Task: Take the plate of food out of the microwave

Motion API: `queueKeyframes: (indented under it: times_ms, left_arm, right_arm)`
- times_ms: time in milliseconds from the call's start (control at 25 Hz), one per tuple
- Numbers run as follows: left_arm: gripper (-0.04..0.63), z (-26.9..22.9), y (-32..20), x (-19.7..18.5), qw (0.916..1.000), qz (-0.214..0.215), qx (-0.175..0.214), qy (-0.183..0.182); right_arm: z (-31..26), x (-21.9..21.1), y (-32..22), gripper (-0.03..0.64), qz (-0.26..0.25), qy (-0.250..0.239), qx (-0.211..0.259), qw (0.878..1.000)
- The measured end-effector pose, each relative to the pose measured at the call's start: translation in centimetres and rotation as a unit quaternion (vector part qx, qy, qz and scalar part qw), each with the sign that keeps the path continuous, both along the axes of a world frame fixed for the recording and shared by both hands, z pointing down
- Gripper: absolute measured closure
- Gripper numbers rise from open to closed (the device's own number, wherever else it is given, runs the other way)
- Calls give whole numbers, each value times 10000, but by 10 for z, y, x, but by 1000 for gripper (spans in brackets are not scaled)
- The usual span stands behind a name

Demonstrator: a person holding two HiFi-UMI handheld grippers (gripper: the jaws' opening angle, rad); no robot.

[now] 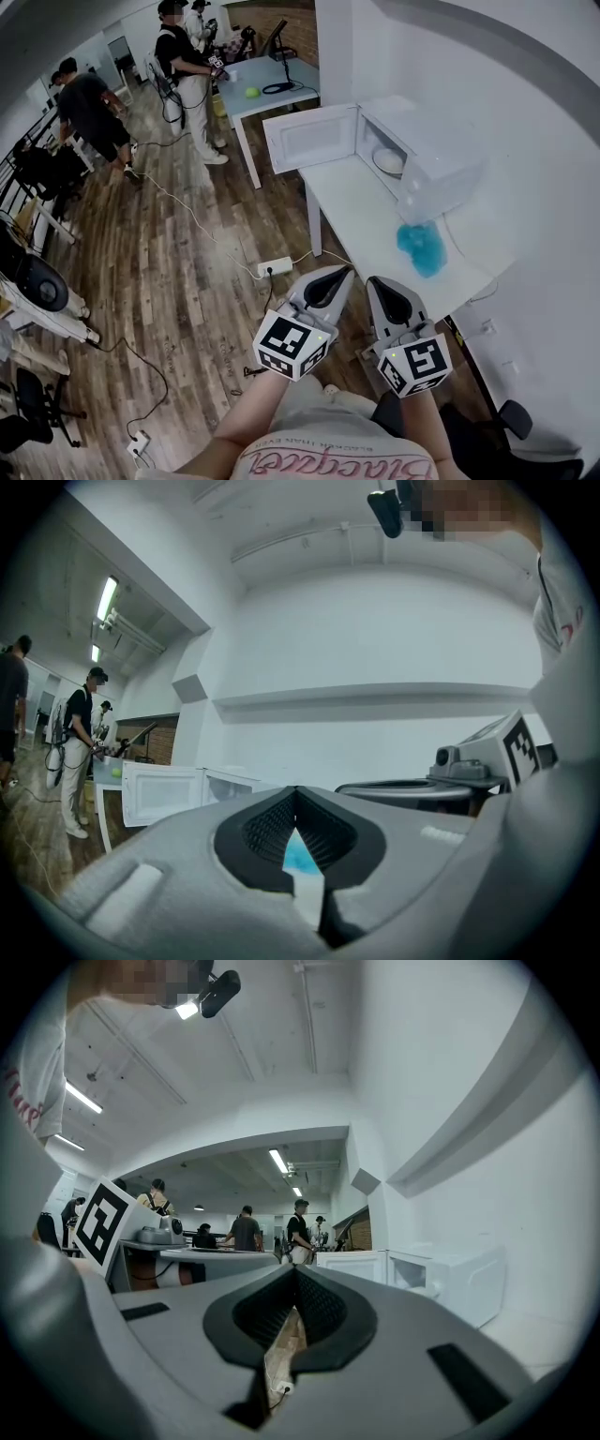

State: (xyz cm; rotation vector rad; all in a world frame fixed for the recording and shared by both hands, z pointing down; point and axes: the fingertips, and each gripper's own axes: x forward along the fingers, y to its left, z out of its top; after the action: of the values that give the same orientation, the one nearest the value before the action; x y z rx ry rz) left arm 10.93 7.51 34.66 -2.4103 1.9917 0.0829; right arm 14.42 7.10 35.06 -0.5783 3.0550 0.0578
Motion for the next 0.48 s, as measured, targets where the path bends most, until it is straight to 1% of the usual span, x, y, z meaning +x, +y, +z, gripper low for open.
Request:
queueKeyframes:
  times_ms: [280,480]
  left_arm:
    - [589,5,-26,-15,10000,-34,-20,40]
    - [589,8,-49,-27,10000,51,-31,51]
  right_arm:
    - [7,-12,-27,606,103,25,-112,9999]
    - [9,-25,-48,606,148,34,-125,9998]
